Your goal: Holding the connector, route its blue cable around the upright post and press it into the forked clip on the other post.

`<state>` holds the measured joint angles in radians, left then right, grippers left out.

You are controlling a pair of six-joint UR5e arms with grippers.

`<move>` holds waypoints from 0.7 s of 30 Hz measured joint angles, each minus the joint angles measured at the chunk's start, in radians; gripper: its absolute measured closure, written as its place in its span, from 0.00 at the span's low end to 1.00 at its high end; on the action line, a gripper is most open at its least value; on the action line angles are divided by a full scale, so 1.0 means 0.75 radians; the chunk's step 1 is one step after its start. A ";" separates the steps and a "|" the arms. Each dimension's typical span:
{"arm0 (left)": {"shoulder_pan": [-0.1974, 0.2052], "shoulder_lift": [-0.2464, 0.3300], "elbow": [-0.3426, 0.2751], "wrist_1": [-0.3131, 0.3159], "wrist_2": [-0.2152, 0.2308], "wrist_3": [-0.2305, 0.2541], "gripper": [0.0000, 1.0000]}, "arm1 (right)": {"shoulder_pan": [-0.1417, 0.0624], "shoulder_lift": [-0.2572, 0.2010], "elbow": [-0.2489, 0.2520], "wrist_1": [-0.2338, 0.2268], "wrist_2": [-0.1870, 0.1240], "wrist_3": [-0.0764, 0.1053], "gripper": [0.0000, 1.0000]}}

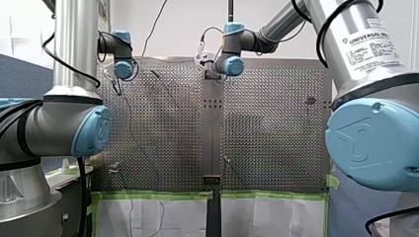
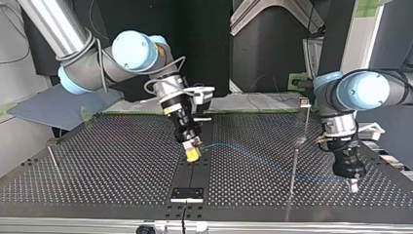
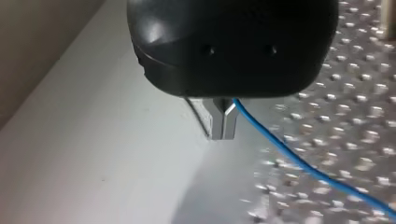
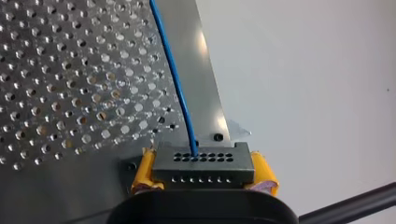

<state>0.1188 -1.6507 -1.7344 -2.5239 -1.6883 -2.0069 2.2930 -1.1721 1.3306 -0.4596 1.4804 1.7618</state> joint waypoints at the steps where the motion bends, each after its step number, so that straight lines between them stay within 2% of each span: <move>1: -0.001 -0.013 0.000 0.000 0.013 0.000 1.00 | -0.002 0.000 0.000 -0.002 0.001 0.000 1.00; 10: -0.011 -0.065 0.000 0.000 0.048 -0.005 1.00 | -0.032 0.012 0.000 -0.012 -0.001 0.000 1.00; 15: -0.010 -0.086 0.000 0.013 0.068 -0.026 1.00 | -0.053 0.051 0.000 -0.025 -0.005 0.001 1.00; 21: -0.022 -0.150 0.000 0.016 0.102 -0.025 1.00 | -0.069 0.110 0.000 -0.037 -0.006 -0.002 1.00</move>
<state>0.1021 -1.7633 -1.7345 -2.5115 -1.6117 -2.0257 2.2412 -1.0898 1.3306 -0.4871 1.4759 1.7601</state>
